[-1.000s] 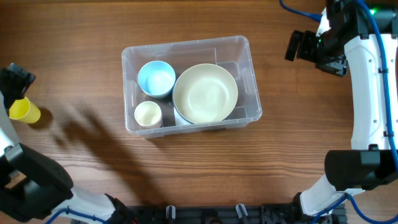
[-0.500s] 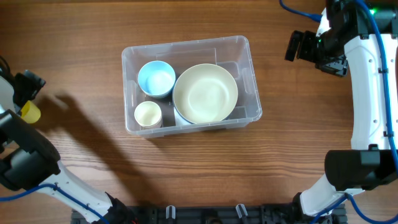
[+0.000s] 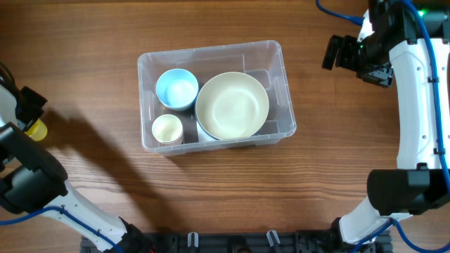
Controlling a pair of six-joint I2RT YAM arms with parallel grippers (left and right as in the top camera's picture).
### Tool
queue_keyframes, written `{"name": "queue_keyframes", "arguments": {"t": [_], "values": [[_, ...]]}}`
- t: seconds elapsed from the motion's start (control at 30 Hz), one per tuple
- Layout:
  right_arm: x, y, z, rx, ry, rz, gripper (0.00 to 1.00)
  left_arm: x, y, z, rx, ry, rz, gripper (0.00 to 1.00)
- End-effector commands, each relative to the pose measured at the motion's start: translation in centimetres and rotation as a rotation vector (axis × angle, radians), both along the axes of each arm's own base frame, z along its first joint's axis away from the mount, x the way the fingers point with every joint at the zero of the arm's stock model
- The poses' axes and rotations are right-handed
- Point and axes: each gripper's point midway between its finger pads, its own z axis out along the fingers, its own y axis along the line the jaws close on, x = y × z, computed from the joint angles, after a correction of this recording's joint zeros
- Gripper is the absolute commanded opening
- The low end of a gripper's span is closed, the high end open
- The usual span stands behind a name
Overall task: Pack container
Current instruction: 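Grasp the yellow cup with the left gripper, then drop the yellow cup onto the cream cup in the container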
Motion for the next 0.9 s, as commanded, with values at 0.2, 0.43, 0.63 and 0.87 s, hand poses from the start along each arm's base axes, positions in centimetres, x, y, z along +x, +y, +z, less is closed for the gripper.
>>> {"name": "queue_keyframes", "arguments": {"t": [0.2, 0.43, 0.63, 0.87], "values": [[0.1, 0.3, -0.6, 0.001, 0.020, 0.017, 1.00, 2.4, -20.4, 16.7, 0.065, -0.194, -0.463, 0.04], [0.0, 0.3, -0.7, 0.002, 0.024, 0.017, 1.00, -4.4, -37.8, 17.1, -0.079, -0.048, -0.954, 0.04], [-0.1, 0.3, -0.7, 0.002, 0.028, 0.017, 1.00, -5.6, -40.4, 16.4, -0.141, -0.019, -1.026, 0.04], [-0.2, 0.3, -0.7, 0.002, 0.031, 0.018, 1.00, -4.8, -40.7, 13.1, -0.161, 0.095, -1.018, 0.04]]}}
